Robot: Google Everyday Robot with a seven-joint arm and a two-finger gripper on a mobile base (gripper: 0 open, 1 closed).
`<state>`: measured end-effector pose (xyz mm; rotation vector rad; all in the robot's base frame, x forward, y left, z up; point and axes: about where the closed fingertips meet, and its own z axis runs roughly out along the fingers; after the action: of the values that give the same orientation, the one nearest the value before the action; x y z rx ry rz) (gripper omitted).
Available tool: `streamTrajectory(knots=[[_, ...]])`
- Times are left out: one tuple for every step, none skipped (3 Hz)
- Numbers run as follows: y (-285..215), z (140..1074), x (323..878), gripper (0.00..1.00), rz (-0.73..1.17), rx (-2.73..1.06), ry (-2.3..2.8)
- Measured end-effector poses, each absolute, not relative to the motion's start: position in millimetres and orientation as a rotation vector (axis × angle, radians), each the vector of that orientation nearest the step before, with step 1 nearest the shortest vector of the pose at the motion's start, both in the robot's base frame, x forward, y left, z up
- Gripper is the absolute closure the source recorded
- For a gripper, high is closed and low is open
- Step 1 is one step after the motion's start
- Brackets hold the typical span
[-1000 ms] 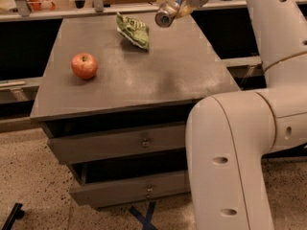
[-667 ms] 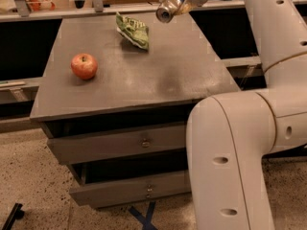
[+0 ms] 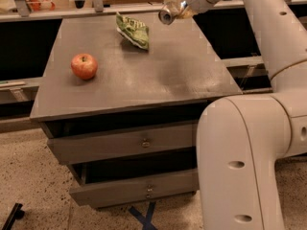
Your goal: Move redbull can near green jalapeno chip bag
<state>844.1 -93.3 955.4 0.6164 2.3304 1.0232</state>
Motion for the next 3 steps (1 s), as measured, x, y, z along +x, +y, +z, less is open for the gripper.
streamTrajectory(knots=[[-97, 932, 841, 1.00, 1.030, 0.635, 2.346], [-88, 919, 832, 1.00, 1.027, 0.598, 2.368], [-69, 907, 820, 1.00, 1.010, 0.546, 2.402]])
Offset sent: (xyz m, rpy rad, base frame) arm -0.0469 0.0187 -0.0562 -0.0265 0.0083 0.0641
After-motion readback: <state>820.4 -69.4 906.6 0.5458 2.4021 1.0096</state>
